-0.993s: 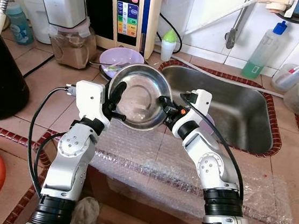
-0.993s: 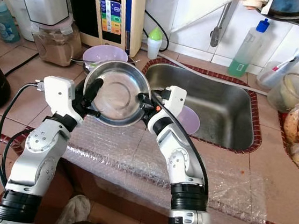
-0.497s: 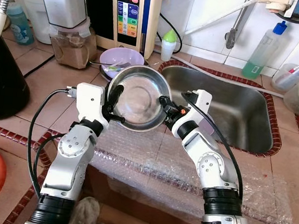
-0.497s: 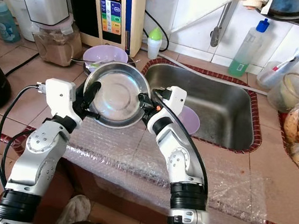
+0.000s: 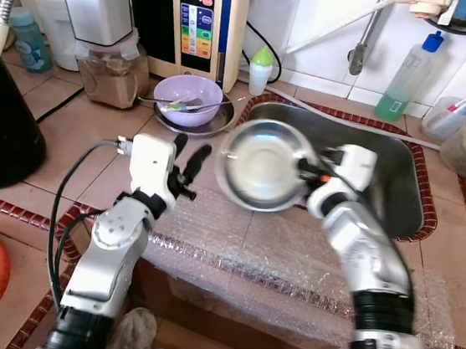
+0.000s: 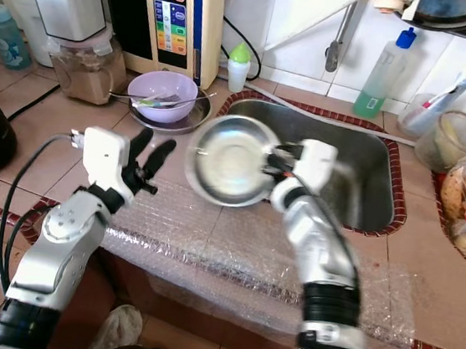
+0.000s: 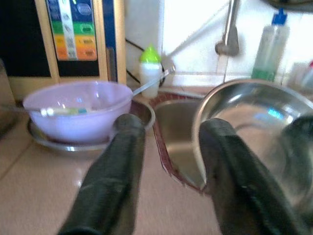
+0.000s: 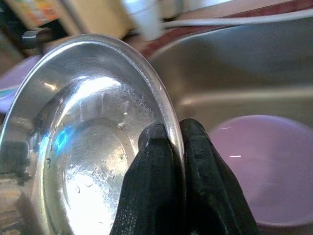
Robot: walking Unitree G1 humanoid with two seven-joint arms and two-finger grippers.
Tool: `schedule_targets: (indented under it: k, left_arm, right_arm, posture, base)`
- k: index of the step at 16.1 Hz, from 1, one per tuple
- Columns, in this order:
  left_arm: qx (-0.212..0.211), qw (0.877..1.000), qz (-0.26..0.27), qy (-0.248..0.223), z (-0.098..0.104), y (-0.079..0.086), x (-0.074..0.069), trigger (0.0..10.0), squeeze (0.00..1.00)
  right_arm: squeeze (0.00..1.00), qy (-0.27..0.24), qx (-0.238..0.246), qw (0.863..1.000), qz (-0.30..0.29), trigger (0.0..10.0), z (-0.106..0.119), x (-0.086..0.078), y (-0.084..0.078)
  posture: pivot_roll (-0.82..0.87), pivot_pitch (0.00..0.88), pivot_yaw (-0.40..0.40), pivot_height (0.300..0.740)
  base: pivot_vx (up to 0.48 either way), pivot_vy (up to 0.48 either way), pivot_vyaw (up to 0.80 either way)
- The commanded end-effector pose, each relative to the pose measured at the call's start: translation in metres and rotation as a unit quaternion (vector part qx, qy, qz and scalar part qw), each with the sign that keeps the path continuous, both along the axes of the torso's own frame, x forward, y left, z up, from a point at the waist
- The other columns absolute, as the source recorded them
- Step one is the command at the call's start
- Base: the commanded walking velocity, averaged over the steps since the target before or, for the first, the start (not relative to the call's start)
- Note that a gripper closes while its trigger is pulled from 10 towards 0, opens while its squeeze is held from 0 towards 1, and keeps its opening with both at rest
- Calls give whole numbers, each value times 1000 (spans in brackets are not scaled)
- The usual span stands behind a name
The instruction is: Kitchen organization
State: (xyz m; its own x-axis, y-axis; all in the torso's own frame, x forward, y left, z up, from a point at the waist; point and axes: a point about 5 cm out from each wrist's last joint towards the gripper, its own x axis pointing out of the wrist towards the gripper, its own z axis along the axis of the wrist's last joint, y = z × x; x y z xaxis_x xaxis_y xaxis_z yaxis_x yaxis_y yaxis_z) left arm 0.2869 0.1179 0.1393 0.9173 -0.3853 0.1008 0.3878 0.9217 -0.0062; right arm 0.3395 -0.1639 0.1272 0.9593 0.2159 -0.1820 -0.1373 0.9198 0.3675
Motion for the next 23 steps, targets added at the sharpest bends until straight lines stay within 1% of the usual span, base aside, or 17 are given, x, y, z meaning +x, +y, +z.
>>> schedule_targets:
  k: [1,2,3,4,5,6,7,9,10,11,12,13,14,15,18,22,23]
  left_arm:
    - [9,1000,-13,4,0,-1,-3,10000,1000]
    - [11,1000,-21,14,-4,-2,-7,10000,1000]
    - [15,999,-35,28,-10,-5,-11,10000,1000]
    - [21,998,-45,37,-13,-7,-14,10000,1000]
    - [24,998,-50,41,-15,-7,-16,10000,1000]
    - [32,997,-58,48,-18,-8,-18,10000,1000]
    - [42,995,-61,63,-23,-9,-22,10000,1000]
    - [44,995,-64,67,-25,-11,-24,10000,1000]
    - [45,995,-65,68,-25,-11,-24,10000,1000]
    - [46,994,-62,71,-26,-12,-26,10000,1000]
    - [48,994,-62,74,-26,-12,-26,10000,1000]
    - [49,994,-62,76,-26,-12,-27,10000,1000]
    - [53,994,-62,77,-27,-12,-27,10000,1000]
    - [56,993,-60,79,-27,-12,-27,10000,1000]
    - [76,992,-52,81,-27,-9,-27,10000,1000]
    - [93,991,-36,86,-28,-6,-25,10000,1000]
    - [94,992,-27,84,-26,-6,-23,10000,1000]
  right_arm:
    - [0,-4,-6,1000,-26,0,1,1,-10]
    - [0,-3,-20,998,-61,0,0,3,-22]
    - [0,4,-41,992,-123,0,-2,5,-37]
    - [0,15,-51,987,-153,0,-5,6,-44]
    - [0,19,-61,984,-169,0,-7,7,-47]
    - [0,24,-83,978,-189,0,-11,7,-51]
    - [0,43,-95,968,-227,0,-20,8,-56]
    - [0,67,-84,960,-258,0,-30,8,-59]
    - [0,77,-82,958,-264,2471,-33,8,-58]
    - [0,98,-70,952,-280,1882,-42,9,-56]
    - [0,107,-60,952,-280,2510,-47,10,-51]
    - [0,112,-57,953,-275,4196,-49,11,-47]
    - [459,116,-54,954,-272,9765,-51,11,-43]
    - [1000,119,-58,954,-270,10000,-53,11,-40]
    - [1000,125,-47,955,-265,10000,-59,10,-34]
    - [1000,123,-36,955,-268,10000,-63,7,-40]
    - [1000,116,-33,958,-259,10000,-62,7,-39]
  posture:
    - [1,0,38,740]
    - [3,0,37,740]
    - [3,0,37,740]
    - [9,0,36,740]
    - [9,0,36,740]
    - [13,0,37,740]
    - [21,0,34,740]
    - [25,0,28,740]
    - [26,0,27,740]
    - [30,0,22,740]
    - [30,0,22,740]
    - [30,0,22,740]
    - [30,0,22,740]
    - [30,0,22,740]
    - [39,0,31,740]
    - [36,0,42,740]
    - [35,0,42,740]
  base:
    - [0,0,0]
    - [0,0,0]
    - [0,0,0]
    - [0,0,0]
    - [0,0,0]
    - [0,0,0]
    - [0,0,0]
    - [0,0,0]
    - [0,0,0]
    - [0,0,0]
    - [0,0,0]
    - [0,0,0]
    - [0,0,0]
    - [0,0,0]
    - [0,0,0]
    - [0,0,0]
    - [0,0,0]
